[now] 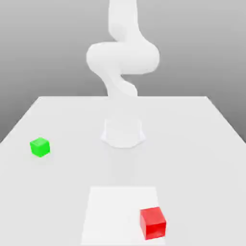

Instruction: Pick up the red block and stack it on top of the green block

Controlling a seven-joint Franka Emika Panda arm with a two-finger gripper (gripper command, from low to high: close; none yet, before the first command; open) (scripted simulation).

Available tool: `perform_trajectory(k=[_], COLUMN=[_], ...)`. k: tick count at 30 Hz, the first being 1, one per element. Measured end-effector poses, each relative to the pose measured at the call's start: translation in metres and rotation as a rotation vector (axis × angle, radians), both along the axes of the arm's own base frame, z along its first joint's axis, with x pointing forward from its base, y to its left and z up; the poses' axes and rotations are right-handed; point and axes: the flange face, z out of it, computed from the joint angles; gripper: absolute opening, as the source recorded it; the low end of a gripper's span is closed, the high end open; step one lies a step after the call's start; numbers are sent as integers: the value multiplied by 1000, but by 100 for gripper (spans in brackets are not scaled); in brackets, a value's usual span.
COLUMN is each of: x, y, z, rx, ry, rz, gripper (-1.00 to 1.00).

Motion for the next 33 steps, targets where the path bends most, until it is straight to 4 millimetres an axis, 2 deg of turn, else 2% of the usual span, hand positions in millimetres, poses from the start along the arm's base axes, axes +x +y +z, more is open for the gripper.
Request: perform_trajectory(k=[3,6,10,13,18,23,28,29,33], x=[37,66,92,103,104,86,79,79,79], y=[8,17,29,37,53,64,66,66,67], z=[-53,-107,-184,-243,-341,-437,-507,-519,-519], rx=[-14,-27,-42,-53,-69,-81,-83,-83,-83], ry=[93,182,300,389,536,682,721,721,722], rz=[23,46,78,104,153,198,209,209,210], gripper=[0,0,0,0,0,0,0,-100,-100])
